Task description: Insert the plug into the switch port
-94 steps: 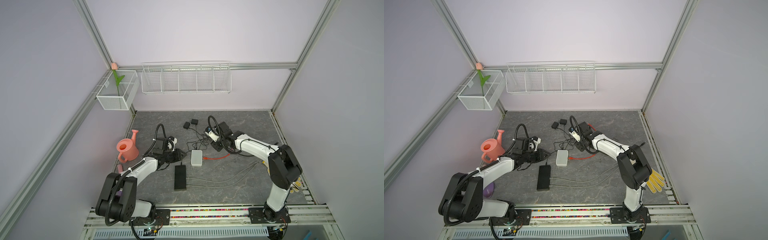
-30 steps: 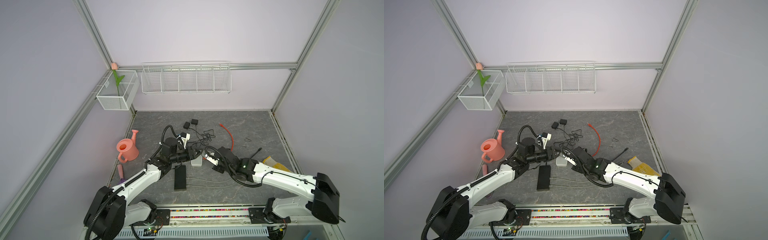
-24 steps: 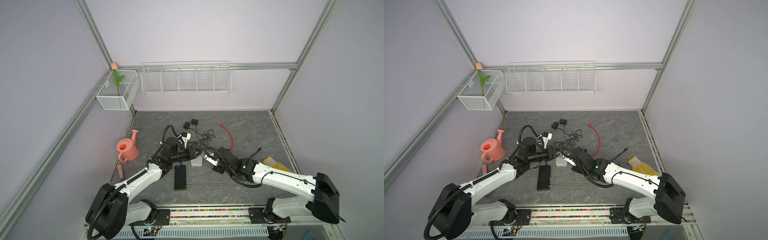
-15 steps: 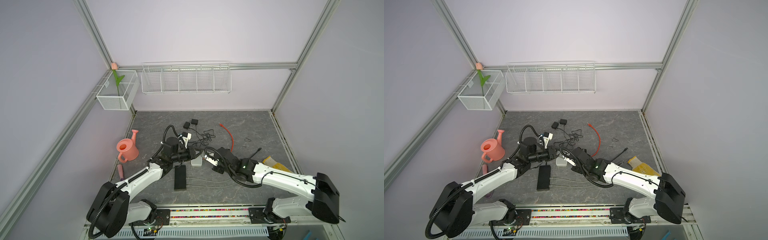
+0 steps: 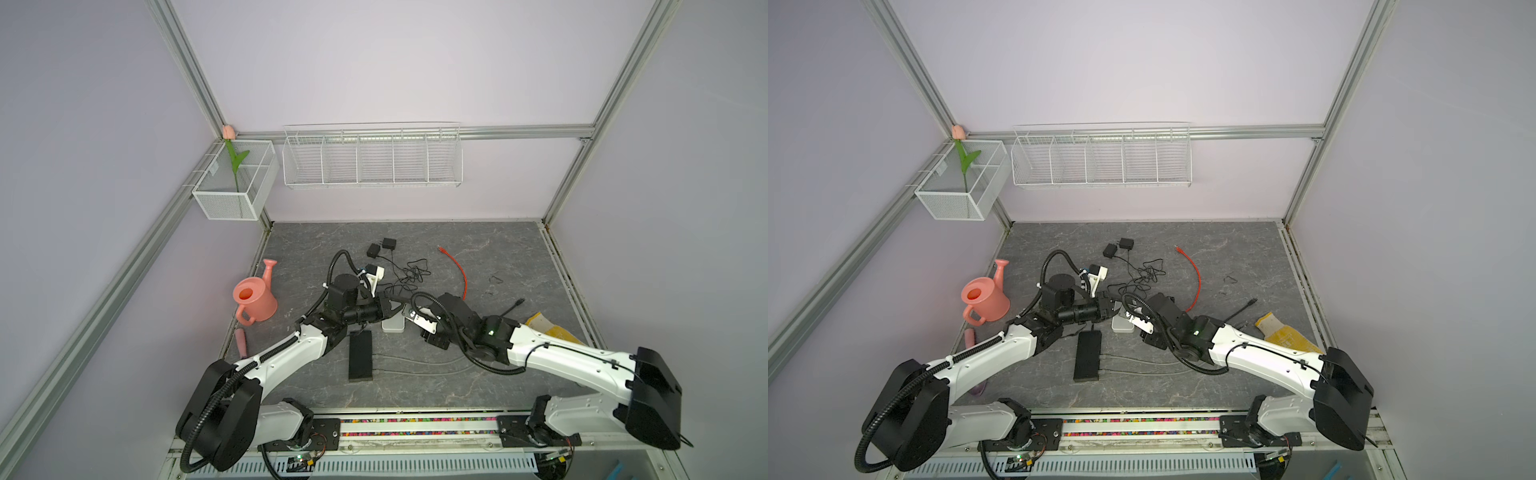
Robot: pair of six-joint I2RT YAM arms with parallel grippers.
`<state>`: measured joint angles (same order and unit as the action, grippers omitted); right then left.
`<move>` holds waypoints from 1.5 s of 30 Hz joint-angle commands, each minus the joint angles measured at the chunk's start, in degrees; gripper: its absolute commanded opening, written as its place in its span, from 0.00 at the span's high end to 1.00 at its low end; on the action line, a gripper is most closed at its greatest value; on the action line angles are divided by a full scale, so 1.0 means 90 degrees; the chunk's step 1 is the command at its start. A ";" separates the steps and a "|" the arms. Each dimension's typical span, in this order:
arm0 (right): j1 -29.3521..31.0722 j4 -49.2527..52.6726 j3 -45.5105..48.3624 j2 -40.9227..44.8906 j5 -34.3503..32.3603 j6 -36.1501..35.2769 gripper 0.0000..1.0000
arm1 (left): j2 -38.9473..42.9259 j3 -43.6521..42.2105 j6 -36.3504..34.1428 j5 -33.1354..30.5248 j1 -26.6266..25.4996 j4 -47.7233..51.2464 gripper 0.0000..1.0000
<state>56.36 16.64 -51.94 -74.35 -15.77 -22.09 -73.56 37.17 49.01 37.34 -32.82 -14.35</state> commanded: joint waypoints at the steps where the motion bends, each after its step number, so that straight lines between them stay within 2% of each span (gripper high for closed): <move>1: -0.0325 -0.0060 0.0100 0.0279 0.0814 -0.0015 0.54 | -0.0044 -0.0038 -0.0067 -0.0028 -0.0025 0.0031 1.00; 4: -0.0564 -0.0004 0.0023 0.0249 0.1067 -0.0048 0.55 | -0.0018 -0.0038 -0.0085 -0.0020 -0.0028 0.0041 1.00; 9: -0.0953 0.0045 -0.0168 0.0041 0.2138 -0.0124 0.57 | 0.0007 -0.0076 -0.0074 0.0001 -0.0025 0.0020 1.00; 15: -0.1006 0.0192 -0.0616 -0.0562 0.2415 -0.0120 0.63 | 0.0049 -0.0111 -0.0084 -0.0010 -0.0025 0.0017 1.00; 20: -0.1023 0.0094 -0.0788 -0.0838 0.2296 -0.0086 0.72 | 0.0089 -0.0116 -0.0118 0.0011 -0.0025 0.0060 1.00; 24: -0.1028 0.0065 -0.0849 -0.0876 0.2280 -0.0035 0.84 | 0.0106 -0.0135 -0.0168 0.0011 -0.0028 0.0109 1.00; 28: -0.1028 0.0065 -0.0803 -0.0801 0.2199 0.0032 0.91 | 0.0069 -0.0136 -0.0211 -0.0018 -0.0025 0.0165 1.00; 30: -0.1027 0.0099 -0.0763 -0.0733 0.2130 0.0061 0.92 | 0.0051 -0.0117 -0.0279 -0.0027 -0.0025 0.0267 1.00; 32: -0.1025 0.0145 -0.0709 -0.0657 0.2059 0.0076 0.93 | 0.0040 -0.0060 -0.0393 -0.0108 -0.0016 0.0478 0.95; 38: -0.1014 0.0319 -0.0519 -0.0346 0.1684 0.0133 0.93 | 0.0027 -0.0054 -0.0619 -0.0367 0.0117 0.0796 0.94; 45: -0.0998 0.0288 -0.0368 -0.0193 0.1995 0.0255 0.93 | -0.0371 -0.0087 -0.0492 -0.0195 0.0169 0.0446 0.94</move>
<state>47.72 18.63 -56.12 -78.46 2.63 -20.84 -74.52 36.77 45.41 38.98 -32.75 -13.43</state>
